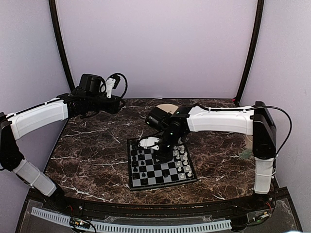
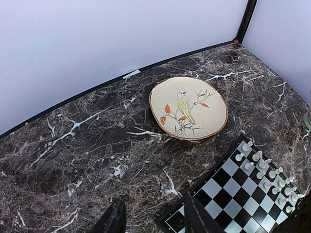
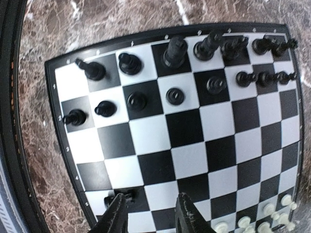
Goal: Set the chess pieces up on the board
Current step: Pick up the rook from the chessboard.
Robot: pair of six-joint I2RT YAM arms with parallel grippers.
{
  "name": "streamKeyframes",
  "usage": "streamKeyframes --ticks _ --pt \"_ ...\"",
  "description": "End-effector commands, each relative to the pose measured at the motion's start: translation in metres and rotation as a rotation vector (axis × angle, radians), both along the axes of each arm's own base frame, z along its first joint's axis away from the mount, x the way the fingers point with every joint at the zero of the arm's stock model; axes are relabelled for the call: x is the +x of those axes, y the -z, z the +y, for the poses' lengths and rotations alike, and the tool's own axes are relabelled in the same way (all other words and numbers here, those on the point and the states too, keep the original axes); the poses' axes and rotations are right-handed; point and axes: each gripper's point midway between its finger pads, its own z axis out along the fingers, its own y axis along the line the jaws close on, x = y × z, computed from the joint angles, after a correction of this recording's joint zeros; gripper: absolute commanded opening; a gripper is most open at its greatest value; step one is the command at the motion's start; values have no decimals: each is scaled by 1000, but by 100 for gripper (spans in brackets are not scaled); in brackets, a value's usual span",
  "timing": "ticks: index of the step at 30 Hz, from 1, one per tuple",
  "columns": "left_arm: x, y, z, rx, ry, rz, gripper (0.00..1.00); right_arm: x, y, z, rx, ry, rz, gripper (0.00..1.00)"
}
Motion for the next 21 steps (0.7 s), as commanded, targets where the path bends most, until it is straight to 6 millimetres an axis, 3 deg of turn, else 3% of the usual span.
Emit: streamKeyframes --ticks 1,5,15,21 --pt "-1 1 -1 5 7 3 43 -16 15 -22 -39 55 38 36" --pt "0 5 -3 6 12 15 43 -18 19 -28 -54 80 44 38" --pt "0 6 -2 11 13 15 43 -29 29 -14 -58 95 123 40" --pt "-1 5 -3 9 17 14 43 -21 37 -11 -90 117 73 43"
